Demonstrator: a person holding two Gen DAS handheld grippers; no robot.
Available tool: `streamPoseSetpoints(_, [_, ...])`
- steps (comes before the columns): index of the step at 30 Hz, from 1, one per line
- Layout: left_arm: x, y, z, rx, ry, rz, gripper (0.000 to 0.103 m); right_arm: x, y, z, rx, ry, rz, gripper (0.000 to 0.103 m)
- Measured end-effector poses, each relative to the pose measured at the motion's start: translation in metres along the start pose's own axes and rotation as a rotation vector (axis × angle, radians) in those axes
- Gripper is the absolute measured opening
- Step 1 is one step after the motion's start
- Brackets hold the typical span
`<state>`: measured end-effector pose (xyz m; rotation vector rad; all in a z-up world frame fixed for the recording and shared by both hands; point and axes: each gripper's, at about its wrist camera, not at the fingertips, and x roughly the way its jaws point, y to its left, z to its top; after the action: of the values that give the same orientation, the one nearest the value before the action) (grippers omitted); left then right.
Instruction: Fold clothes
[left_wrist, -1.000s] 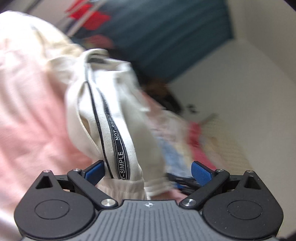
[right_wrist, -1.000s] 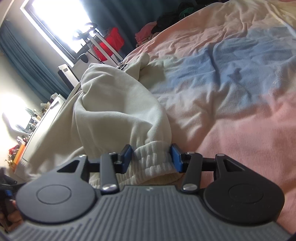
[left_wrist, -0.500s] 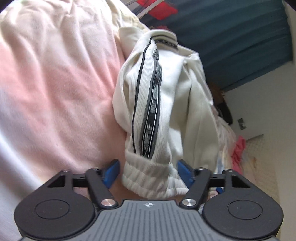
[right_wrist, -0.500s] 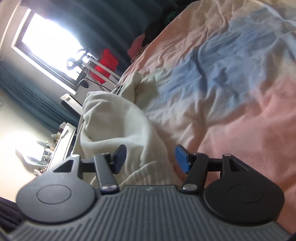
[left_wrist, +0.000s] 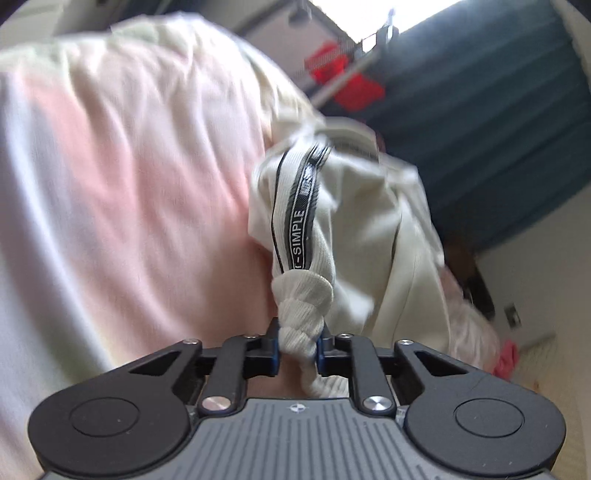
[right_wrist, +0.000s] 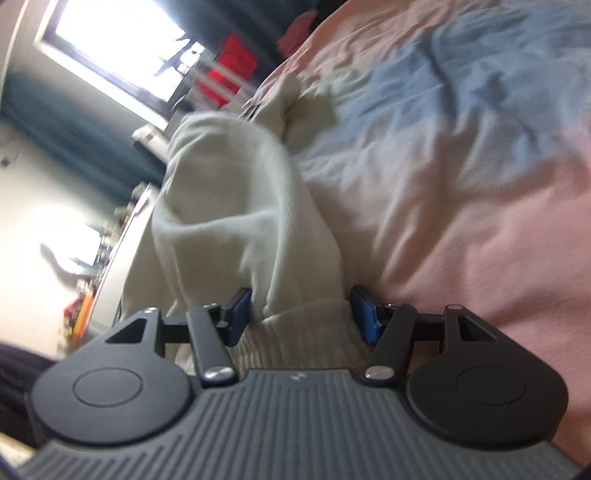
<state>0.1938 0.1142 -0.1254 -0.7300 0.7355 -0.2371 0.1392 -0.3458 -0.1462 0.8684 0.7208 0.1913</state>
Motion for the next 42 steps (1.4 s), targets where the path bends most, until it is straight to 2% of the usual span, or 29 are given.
streamPoseSetpoints(3, [-0.016,-0.002,0.023,-0.016,-0.071,0.023,0.013,-0.003,0.011,-0.014,0.061,0.046,0.115,0.041])
streamPoseSetpoints(6, [-0.035,-0.005,0.057,-0.028,-0.135,0.057,0.012,0.002,0.048,-0.042,0.029,0.090,0.185,0.037])
streamPoseSetpoints(10, [-0.068,-0.019,0.125,0.095,-0.187,0.198,0.012,0.018,0.104,-0.079,-0.001,0.143,0.278,0.035])
streamPoseSetpoints(15, [-0.096,-0.029,0.219,0.284,-0.257,0.384,0.011,0.084,0.187,-0.116,0.076,0.213,0.419,0.035])
streamPoseSetpoints(18, [-0.081,-0.017,0.266,0.357,-0.281,0.520,0.012,0.135,0.232,-0.136,0.096,0.257,0.483,0.035])
streamPoseSetpoints(21, [-0.045,0.011,0.298,0.394,-0.277,0.622,0.012,0.190,0.264,-0.156,0.104,0.307,0.511,0.035])
streamPoseSetpoints(23, [-0.017,0.036,0.307,0.377,-0.243,0.652,0.013,0.224,0.276,-0.170,0.110,0.341,0.499,0.035])
streamPoseSetpoints(26, [0.010,0.085,0.312,0.305,-0.203,0.642,0.015,0.260,0.280,-0.186,0.104,0.401,0.419,0.037])
streamPoseSetpoints(28, [0.021,0.105,0.311,0.275,-0.189,0.619,0.018,0.270,0.282,-0.188,0.085,0.425,0.405,0.038])
streamPoseSetpoints(31, [0.027,0.118,0.308,0.292,-0.166,0.606,0.027,0.269,0.286,-0.184,0.039,0.438,0.388,0.041])
streamPoseSetpoints(32, [0.027,0.121,0.306,0.301,-0.154,0.603,0.034,0.267,0.288,-0.182,0.019,0.442,0.377,0.044])
streamPoseSetpoints(33, [0.026,0.120,0.304,0.311,-0.146,0.607,0.045,0.265,0.291,-0.181,-0.002,0.446,0.362,0.050])
streamPoseSetpoints(34, [0.024,0.117,0.302,0.321,-0.138,0.613,0.051,0.262,0.295,-0.179,-0.028,0.449,0.343,0.054])
streamPoseSetpoints(36, [0.014,0.106,0.294,0.345,-0.142,0.619,0.076,0.249,0.305,-0.180,-0.094,0.442,0.315,0.077])
streamPoseSetpoints(37, [0.008,0.100,0.290,0.358,-0.146,0.622,0.083,0.243,0.310,-0.181,-0.129,0.436,0.302,0.082])
streamPoseSetpoints(38, [0.000,0.091,0.283,0.374,-0.152,0.614,0.087,0.234,0.313,-0.182,-0.153,0.428,0.289,0.088])
streamPoseSetpoints(42, [-0.037,0.048,0.253,0.438,-0.175,0.573,0.089,0.186,0.318,-0.174,-0.226,0.391,0.228,0.086])
